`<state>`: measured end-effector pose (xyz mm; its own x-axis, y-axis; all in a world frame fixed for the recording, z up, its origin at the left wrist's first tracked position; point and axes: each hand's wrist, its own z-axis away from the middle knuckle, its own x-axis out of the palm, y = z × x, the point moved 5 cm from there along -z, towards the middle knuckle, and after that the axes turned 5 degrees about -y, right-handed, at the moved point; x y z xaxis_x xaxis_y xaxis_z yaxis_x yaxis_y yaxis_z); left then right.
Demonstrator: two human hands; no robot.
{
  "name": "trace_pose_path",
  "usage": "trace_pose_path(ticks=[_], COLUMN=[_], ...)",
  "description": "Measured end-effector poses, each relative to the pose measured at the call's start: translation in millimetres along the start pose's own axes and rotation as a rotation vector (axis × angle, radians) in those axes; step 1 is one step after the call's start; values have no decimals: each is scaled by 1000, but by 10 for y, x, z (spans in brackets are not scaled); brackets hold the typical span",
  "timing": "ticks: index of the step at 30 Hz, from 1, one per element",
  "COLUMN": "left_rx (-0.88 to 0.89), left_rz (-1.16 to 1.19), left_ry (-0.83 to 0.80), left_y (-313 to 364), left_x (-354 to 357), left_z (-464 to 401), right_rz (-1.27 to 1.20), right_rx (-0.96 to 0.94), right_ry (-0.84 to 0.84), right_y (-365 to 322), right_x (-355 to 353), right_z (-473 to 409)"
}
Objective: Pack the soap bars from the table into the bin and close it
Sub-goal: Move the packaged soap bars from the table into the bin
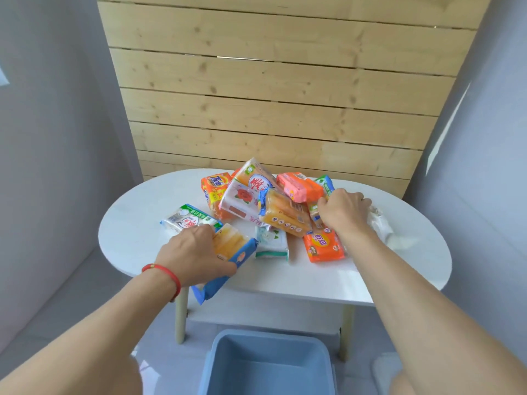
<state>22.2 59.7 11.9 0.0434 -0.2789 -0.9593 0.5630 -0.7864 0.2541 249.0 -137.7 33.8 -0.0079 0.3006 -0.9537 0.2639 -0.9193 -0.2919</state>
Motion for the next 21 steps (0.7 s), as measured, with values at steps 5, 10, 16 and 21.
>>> trace_pose_path(ticks=[5, 10, 16, 21], left_rx=[14, -5, -47, 90], left_rz=[117, 48, 32, 34], left_ry=[7, 17, 34, 145], left_y=[147, 164, 113, 183], left_x=[-27, 32, 89, 171], left_z=[55, -24, -90, 243], right_rz=[-147, -474, -914, -1257], right_rx=[80, 134, 60, -132], right_ry=[-49, -48, 38, -563], right_y=[3, 130, 519, 615], right_x=[10, -6, -332, -242], right_z=[-32, 70, 493, 1270])
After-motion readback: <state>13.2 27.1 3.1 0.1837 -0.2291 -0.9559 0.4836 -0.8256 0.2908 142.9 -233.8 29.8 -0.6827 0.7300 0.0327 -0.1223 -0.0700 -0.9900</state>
